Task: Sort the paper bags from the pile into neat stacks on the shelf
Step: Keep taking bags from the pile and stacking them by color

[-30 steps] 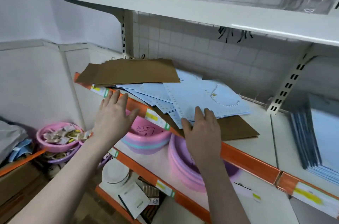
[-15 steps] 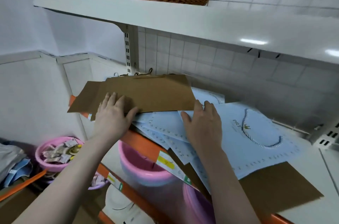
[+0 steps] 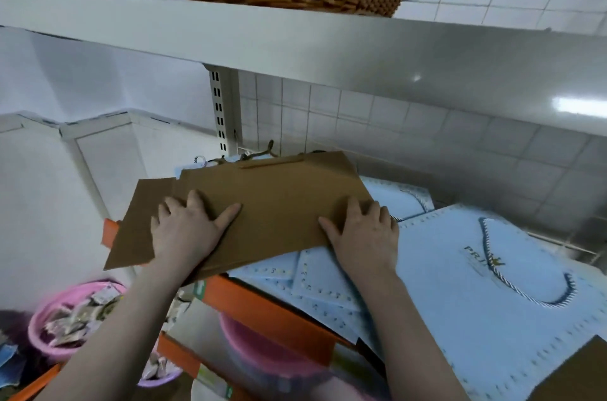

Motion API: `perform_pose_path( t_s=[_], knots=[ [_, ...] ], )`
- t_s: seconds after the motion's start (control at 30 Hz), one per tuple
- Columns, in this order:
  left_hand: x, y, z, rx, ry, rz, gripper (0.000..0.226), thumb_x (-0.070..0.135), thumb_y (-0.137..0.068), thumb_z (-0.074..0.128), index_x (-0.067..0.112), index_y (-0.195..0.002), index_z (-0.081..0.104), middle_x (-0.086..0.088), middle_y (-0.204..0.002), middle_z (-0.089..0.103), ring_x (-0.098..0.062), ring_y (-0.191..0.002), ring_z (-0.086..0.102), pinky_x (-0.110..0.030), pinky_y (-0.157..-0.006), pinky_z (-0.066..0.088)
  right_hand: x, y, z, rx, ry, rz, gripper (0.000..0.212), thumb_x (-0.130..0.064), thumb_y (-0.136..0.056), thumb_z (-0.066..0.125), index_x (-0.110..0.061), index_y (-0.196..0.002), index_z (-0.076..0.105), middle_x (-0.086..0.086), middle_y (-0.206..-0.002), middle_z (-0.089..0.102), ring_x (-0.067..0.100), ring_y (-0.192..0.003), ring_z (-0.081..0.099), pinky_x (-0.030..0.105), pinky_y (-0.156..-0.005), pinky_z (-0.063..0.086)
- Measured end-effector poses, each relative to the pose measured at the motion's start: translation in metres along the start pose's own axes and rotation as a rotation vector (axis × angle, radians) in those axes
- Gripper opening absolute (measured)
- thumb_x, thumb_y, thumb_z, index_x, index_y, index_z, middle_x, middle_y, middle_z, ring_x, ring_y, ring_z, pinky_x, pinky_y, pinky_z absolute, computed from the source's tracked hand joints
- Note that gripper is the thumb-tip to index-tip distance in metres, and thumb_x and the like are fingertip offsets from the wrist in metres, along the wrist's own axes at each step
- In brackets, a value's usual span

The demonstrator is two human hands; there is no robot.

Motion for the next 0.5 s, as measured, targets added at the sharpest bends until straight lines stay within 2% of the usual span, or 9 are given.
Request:
perform_pose_path(
  t_s=[0.1,0.2,0.27,0.4,0.5],
  knots=[
    [-0.007,-0.005,-0.001,0.015,0.026,-0.025,0.097,0.082,-0.073,0.03,0.008,-0.135,0.035,-0.028,-0.138,0.037,-0.043,-0.127,0.037,-0.051,-0.105,0.031,0.005,-0.003,0.004,-0.026,-0.009,0.066,0.084,-0.074,-0.085,0.024,-0.016,-0.146,0.022,0.021,-0.15,0.024,0.036,-0.137,0.024,0.044,-0.111,0.021],
    [-0.005,-0.006,-0.003,0.057,0.036,-0.005,0.098,0.081,-0.073,0.034,0.004,-0.134,0.036,-0.027,-0.137,0.039,-0.042,-0.126,0.038,-0.05,-0.104,0.031,0.009,-0.003,-0.003,0.022,-0.001,0.09,0.088,-0.078,-0.08,0.029,-0.016,-0.142,0.028,0.017,-0.135,0.042,0.033,-0.125,0.038,0.04,-0.102,0.03],
    [-0.005,-0.008,-0.003,0.064,0.057,-0.011,0.103,0.081,-0.071,0.037,0.0,-0.135,0.035,-0.026,-0.138,0.039,-0.042,-0.126,0.037,-0.05,-0.104,0.031,0.012,-0.003,-0.009,0.066,-0.045,0.098,0.086,-0.079,-0.076,0.037,-0.019,-0.139,0.034,0.013,-0.127,0.046,0.031,-0.119,0.041,0.037,-0.098,0.032],
    [-0.009,-0.008,-0.006,0.086,0.092,-0.024,0.104,0.08,-0.069,0.042,-0.005,-0.128,0.041,-0.025,-0.136,0.041,-0.041,-0.125,0.039,-0.049,-0.102,0.033,0.026,-0.003,-0.019,0.167,-0.344,0.129,0.084,-0.057,-0.075,0.067,-0.018,-0.142,0.035,0.014,-0.126,0.041,0.03,-0.12,0.035,0.033,-0.1,0.029],
    [-0.004,-0.004,-0.011,0.113,0.079,0.009,0.093,0.077,-0.071,0.047,-0.003,-0.117,0.051,-0.025,-0.137,0.039,-0.041,-0.126,0.036,-0.049,-0.103,0.031,0.033,-0.001,-0.021,0.194,-0.432,0.131,0.086,-0.044,-0.077,0.072,-0.016,-0.146,0.029,0.014,-0.127,0.038,0.03,-0.122,0.033,0.032,-0.102,0.028]
  ],
)
Point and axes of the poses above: each hand's wrist, its own y-axis away from the middle knuckle, its own z-axis out of the palm, x = y × z, the point moved 10 cm from there along -y, towards the middle knuckle
